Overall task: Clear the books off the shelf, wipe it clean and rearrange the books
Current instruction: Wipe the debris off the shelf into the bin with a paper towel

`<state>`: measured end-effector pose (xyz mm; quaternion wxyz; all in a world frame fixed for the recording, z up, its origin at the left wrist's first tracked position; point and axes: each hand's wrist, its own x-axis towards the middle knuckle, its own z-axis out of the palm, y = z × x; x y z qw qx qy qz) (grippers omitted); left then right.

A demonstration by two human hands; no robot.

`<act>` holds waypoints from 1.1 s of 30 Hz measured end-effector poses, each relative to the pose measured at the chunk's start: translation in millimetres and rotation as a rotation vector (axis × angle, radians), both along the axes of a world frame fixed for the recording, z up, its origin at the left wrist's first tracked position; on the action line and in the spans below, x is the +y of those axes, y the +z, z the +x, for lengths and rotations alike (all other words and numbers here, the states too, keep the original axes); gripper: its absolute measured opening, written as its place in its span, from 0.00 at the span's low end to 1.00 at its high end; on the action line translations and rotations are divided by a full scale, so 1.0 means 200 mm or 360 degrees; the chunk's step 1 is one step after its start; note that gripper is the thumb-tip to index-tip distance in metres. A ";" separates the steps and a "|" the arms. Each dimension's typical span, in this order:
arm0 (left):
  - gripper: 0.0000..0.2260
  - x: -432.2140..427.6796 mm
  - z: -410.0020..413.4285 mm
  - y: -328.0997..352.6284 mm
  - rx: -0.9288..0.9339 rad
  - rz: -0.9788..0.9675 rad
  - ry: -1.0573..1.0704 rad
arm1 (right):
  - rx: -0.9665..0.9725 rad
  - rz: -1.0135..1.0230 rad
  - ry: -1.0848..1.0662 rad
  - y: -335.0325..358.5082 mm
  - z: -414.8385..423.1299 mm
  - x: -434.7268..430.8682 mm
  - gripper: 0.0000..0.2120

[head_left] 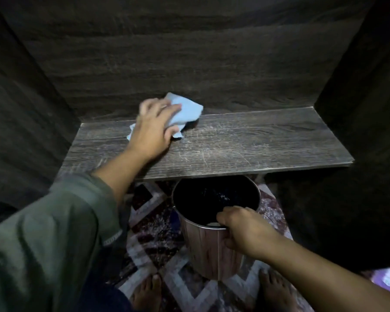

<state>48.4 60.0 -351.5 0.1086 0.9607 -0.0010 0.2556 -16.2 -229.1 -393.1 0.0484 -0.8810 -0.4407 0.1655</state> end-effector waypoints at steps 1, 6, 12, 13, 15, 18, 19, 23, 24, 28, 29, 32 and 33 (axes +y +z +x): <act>0.20 0.00 0.02 -0.01 0.0079 0.0129 0.0128 | 0.0004 0.0003 -0.0012 0.00 0.01 -0.02 0.14; 0.22 -0.02 0.11 -0.12 0.0474 0.0171 0.0263 | 0.0026 0.0031 -0.0070 -0.01 0.04 -0.07 0.13; 0.23 -0.11 0.05 -0.13 0.0451 -0.0046 -0.0043 | 0.0019 0.0011 -0.0054 0.00 0.04 -0.09 0.15; 0.24 -0.16 0.00 -0.14 0.0436 -0.0025 -0.0144 | 0.0011 -0.0004 -0.0041 0.01 0.04 -0.09 0.15; 0.21 -0.25 -0.10 -0.15 0.0400 0.0007 -0.0396 | -0.0003 -0.0026 -0.0019 0.01 0.03 -0.09 0.16; 0.16 -0.33 -0.21 -0.14 0.0373 -0.0044 -0.0756 | -0.0002 -0.0032 0.0005 0.01 0.01 -0.09 0.16; 0.15 -0.33 -0.22 -0.12 0.0362 -0.0055 -0.0819 | -0.0001 -0.0034 0.0010 0.01 0.00 -0.09 0.16; 0.15 -0.28 -0.12 0.01 0.0214 -0.0076 -0.0641 | -0.0026 -0.0045 0.0024 0.03 -0.02 -0.09 0.16; 0.16 -0.26 -0.09 0.04 0.0270 -0.0069 -0.0564 | -0.0020 -0.0029 0.0012 0.04 -0.02 -0.09 0.16; 0.24 -0.33 -0.14 0.08 0.0573 0.0004 -0.0200 | -0.0035 0.0025 -0.0011 0.04 -0.02 -0.06 0.13; 0.24 -0.36 -0.24 0.07 0.0576 -0.0026 -0.0095 | -0.0046 0.0032 -0.0012 0.04 -0.01 -0.05 0.13; 0.21 -0.48 -0.62 0.01 0.0556 -0.0050 0.0033 | -0.0087 0.0040 -0.0006 0.05 -0.01 -0.02 0.14; 0.23 -0.52 -0.73 0.00 0.0644 -0.0037 0.0036 | -0.0097 0.0034 -0.0002 0.05 -0.01 -0.01 0.15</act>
